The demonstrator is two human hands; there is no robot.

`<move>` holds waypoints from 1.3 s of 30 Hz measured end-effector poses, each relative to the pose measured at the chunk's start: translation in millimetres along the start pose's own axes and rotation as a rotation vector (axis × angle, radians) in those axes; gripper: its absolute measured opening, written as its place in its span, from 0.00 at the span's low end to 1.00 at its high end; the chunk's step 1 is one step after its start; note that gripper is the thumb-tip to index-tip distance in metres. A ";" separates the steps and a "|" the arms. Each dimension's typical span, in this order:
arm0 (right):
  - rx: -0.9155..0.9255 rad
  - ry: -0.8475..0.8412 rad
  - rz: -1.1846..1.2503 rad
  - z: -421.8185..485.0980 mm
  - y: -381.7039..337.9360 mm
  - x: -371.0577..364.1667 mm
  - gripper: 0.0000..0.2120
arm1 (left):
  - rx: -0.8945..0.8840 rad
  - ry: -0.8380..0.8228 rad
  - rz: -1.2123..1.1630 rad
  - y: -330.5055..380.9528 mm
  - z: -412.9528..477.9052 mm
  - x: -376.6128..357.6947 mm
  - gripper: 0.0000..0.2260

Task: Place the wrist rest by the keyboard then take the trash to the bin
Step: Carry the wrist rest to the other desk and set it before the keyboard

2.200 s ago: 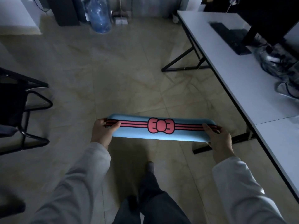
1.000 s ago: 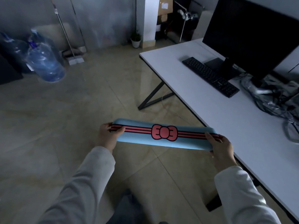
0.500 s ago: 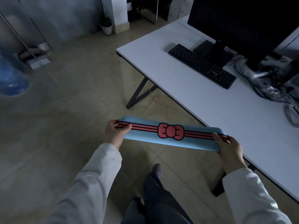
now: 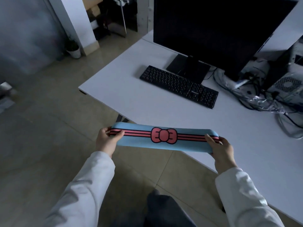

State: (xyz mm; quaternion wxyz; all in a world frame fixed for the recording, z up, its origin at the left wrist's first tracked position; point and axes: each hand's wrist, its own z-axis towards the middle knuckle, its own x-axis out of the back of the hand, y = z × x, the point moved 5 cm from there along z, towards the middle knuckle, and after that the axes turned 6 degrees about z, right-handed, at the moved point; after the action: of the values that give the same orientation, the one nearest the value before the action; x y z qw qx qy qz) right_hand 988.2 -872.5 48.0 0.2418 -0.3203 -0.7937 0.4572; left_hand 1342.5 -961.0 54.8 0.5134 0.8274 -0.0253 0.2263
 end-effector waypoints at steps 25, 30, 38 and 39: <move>-0.326 0.536 0.095 29.1 42.3 -64.3 0.11 | -0.197 -0.573 0.461 118.1 206.3 -172.8 0.23; -0.378 0.607 0.031 20.1 53.1 -71.2 0.10 | -0.190 -0.582 0.574 111.5 211.9 -190.5 0.22; -0.391 0.620 0.015 21.7 56.6 -80.2 0.12 | -0.245 -0.529 0.667 112.7 219.7 -205.0 0.21; -0.388 0.623 0.021 21.5 57.7 -81.1 0.13 | -0.246 -0.525 0.678 112.5 220.6 -207.1 0.21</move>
State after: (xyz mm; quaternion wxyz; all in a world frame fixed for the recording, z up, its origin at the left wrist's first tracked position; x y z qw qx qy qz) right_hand 1045.2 -922.2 -20.1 0.4019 -0.4922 -0.7506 0.1813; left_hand 1202.9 -1243.4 -15.5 0.4810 0.7344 -0.4515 0.1595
